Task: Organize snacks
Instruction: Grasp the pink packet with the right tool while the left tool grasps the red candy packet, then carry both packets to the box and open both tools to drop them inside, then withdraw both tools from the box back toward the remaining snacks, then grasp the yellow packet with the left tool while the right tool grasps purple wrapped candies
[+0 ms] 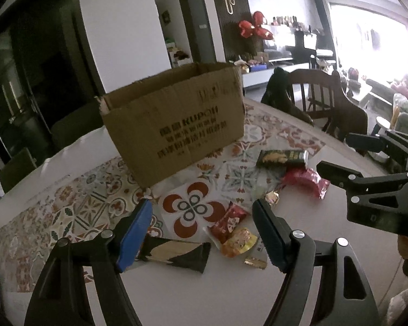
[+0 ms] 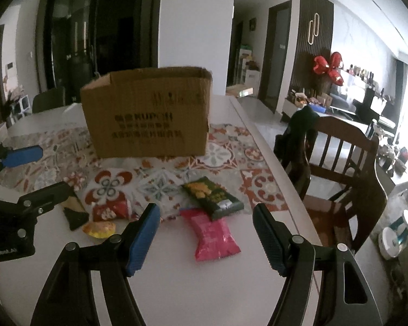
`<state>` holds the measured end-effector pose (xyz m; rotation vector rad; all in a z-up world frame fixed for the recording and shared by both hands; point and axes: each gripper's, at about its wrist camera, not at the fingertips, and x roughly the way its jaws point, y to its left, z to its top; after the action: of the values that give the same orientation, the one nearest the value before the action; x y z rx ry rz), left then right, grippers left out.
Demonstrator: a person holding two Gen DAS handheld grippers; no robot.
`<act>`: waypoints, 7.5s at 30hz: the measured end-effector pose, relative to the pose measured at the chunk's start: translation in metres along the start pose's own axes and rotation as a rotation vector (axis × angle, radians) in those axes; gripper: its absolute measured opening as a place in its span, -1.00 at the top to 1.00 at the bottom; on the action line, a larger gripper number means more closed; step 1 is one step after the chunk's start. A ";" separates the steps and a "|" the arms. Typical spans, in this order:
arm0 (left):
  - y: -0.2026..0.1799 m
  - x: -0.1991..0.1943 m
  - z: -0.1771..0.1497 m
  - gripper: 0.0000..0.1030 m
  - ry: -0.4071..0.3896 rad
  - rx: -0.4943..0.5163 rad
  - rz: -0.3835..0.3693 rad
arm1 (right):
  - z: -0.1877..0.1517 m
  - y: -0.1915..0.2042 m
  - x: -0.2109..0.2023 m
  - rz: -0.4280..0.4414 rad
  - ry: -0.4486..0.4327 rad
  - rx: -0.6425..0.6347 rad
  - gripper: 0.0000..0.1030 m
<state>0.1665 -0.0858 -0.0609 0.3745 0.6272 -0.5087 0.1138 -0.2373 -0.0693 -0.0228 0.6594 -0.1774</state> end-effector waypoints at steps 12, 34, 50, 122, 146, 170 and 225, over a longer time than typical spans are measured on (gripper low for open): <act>-0.005 0.040 -0.009 -0.17 0.089 0.008 -0.066 | -0.016 -0.006 0.030 0.007 0.080 0.012 -0.38; -0.006 0.082 -0.015 0.25 0.224 -0.038 -0.167 | -0.021 -0.011 0.067 0.057 0.171 0.028 -0.26; -0.007 0.089 -0.010 0.40 0.210 -0.073 -0.182 | -0.024 -0.008 0.068 0.096 0.195 0.030 0.25; 0.111 0.040 0.167 0.47 -0.164 -0.283 0.005 | 0.193 0.016 0.062 0.293 -0.181 -0.014 0.26; 0.104 0.020 0.146 -0.24 -0.152 -0.211 0.117 | 0.184 0.013 0.078 0.254 -0.129 0.013 -0.09; 0.054 -0.054 0.082 -0.48 -0.197 -0.143 0.131 | 0.115 0.012 -0.017 0.217 -0.221 0.008 -0.09; -0.011 0.036 -0.032 0.09 0.099 -0.051 -0.146 | -0.013 0.030 0.043 0.280 0.081 -0.184 -0.08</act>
<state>0.1703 -0.0916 -0.1100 0.3088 0.7659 -0.6150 0.1444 -0.2147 -0.1083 -0.1000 0.7510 0.1537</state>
